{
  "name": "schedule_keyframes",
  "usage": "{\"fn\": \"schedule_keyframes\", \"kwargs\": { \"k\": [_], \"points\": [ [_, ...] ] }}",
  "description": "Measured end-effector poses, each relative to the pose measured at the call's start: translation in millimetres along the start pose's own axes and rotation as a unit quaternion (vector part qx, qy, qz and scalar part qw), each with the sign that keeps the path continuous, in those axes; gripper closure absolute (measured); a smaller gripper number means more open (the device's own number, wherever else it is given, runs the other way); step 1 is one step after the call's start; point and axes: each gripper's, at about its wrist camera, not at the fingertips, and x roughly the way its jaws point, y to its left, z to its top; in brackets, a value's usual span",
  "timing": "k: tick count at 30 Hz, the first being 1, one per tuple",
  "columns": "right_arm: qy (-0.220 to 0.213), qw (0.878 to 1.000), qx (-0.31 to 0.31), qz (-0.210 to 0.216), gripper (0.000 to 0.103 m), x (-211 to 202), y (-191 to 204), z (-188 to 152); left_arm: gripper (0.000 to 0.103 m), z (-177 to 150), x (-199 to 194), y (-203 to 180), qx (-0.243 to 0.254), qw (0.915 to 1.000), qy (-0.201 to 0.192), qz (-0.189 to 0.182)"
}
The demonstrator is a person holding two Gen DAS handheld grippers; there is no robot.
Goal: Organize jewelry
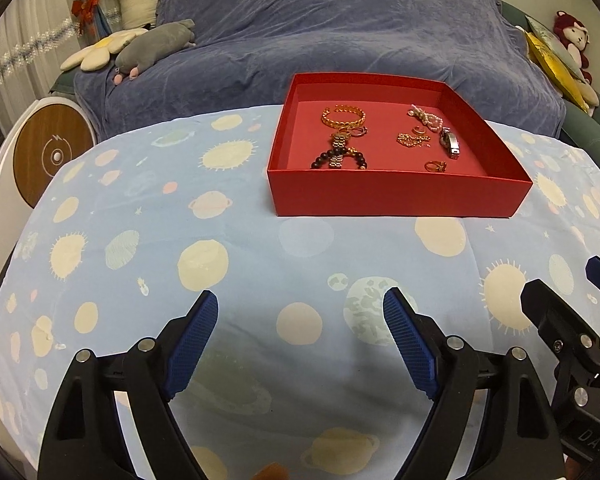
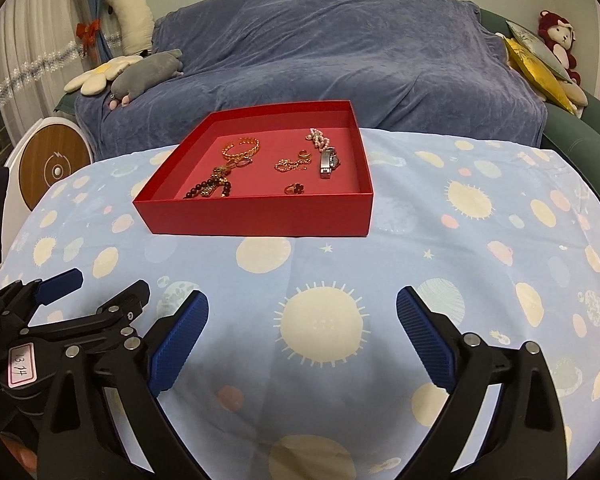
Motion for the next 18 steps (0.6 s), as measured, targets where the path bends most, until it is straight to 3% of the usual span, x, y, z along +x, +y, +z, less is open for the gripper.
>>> {"fn": "schedule_keyframes", "kwargs": {
  "k": [18],
  "points": [
    [-0.001, 1.0, -0.005, -0.008, 0.009, 0.1, 4.8, -1.7, 0.017, -0.8, -1.7, 4.2, -0.014, 0.9998, -0.008, 0.009]
  ]
}}
